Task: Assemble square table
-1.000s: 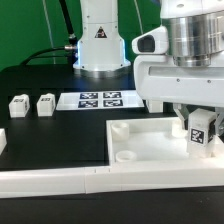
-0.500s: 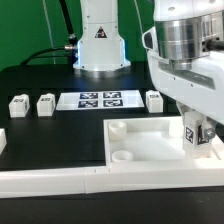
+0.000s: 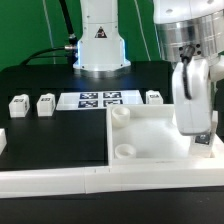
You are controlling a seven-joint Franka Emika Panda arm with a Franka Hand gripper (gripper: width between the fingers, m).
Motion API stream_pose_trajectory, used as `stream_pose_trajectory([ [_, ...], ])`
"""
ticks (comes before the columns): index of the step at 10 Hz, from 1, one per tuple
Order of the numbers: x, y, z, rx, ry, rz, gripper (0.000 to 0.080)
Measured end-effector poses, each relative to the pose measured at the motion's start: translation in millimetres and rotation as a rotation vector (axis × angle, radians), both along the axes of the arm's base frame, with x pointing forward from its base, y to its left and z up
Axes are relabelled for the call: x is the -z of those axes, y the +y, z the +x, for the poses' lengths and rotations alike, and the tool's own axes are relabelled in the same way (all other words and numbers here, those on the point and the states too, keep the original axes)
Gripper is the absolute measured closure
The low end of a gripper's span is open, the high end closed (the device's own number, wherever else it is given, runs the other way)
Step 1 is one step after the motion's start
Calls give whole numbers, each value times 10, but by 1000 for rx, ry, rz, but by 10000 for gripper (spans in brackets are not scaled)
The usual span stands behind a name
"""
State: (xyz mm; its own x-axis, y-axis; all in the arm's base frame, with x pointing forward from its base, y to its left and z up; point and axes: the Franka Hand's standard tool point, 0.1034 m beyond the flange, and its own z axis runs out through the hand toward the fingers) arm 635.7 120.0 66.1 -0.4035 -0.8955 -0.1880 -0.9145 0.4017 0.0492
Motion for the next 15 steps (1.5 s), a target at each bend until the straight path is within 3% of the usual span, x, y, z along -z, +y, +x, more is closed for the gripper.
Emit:
stream_pose_trajectory([
  [3,10,-2,-17,29,12,-17,485],
  [5,11,-3,-17,27,11,-17,177],
  [8,7,5,-17,25,11,-17,151],
  [11,-286,89,9,-33,-16,2,150],
  [15,-229,84,-9,-33,-8,-1,150],
])
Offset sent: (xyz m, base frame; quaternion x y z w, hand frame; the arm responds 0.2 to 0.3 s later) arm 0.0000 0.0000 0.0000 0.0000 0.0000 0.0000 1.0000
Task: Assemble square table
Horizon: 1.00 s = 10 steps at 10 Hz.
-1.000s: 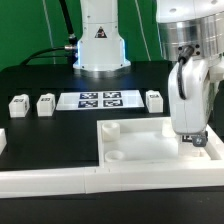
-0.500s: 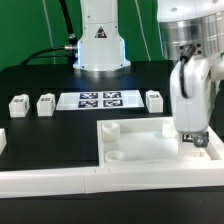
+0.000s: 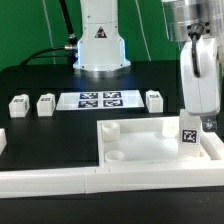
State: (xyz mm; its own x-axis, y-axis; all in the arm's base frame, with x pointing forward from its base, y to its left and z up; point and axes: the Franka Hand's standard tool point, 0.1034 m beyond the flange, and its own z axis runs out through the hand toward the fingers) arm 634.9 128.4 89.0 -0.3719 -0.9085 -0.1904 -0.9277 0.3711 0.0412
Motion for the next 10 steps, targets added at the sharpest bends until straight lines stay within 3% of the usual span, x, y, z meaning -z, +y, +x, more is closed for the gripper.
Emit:
stream_pose_trajectory([
  [4,-22,56,-46,-40,-4,2,150],
  [7,-79,228,-449,-289,-15,-8,150],
  [8,-70,290,-502,-365,-6,-20,150],
  [10,-59,266,-498,-533,-37,-23,150],
])
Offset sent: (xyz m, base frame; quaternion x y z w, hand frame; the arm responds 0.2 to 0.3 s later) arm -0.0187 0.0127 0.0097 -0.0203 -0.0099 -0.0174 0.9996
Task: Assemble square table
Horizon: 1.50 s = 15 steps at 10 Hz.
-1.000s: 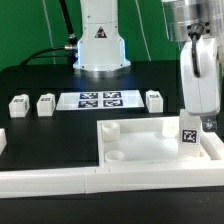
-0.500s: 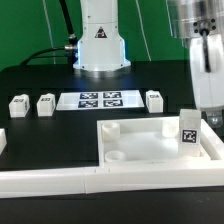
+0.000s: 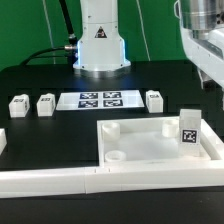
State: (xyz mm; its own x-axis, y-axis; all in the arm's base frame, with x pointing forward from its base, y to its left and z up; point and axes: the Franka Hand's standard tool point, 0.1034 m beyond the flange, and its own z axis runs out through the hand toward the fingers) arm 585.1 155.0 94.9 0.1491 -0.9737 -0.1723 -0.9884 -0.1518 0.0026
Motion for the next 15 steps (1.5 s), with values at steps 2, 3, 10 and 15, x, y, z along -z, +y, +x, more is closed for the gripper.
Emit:
stream_pose_trajectory([
  [2,5,-4,-2,-110,-18,3,150],
  [3,13,0,-12,-193,-34,1,150],
  [10,238,-128,-774,-834,-86,-22,150],
  [15,253,-169,-782,-1164,-129,-8,150],
])
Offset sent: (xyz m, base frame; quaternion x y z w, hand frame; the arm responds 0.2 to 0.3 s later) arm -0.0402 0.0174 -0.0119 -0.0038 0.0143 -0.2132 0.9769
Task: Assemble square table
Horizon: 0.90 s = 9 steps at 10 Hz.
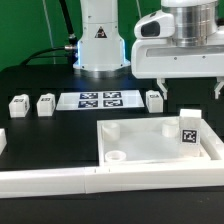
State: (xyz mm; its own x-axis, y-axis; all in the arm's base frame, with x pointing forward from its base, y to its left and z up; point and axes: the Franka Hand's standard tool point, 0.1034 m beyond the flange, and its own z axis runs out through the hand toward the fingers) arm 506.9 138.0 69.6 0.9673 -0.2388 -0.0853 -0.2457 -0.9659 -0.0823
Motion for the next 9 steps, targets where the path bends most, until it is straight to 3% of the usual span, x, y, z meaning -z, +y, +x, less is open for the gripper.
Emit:
stream_pose_trajectory([
  [2,92,-28,-335,-153,29,4,150],
  [4,210,-206,-654,-322,44,-5,150],
  [7,197,-185,-624,-282,69,-2,150],
  [9,203,-191,-695,-284,207,22,150],
])
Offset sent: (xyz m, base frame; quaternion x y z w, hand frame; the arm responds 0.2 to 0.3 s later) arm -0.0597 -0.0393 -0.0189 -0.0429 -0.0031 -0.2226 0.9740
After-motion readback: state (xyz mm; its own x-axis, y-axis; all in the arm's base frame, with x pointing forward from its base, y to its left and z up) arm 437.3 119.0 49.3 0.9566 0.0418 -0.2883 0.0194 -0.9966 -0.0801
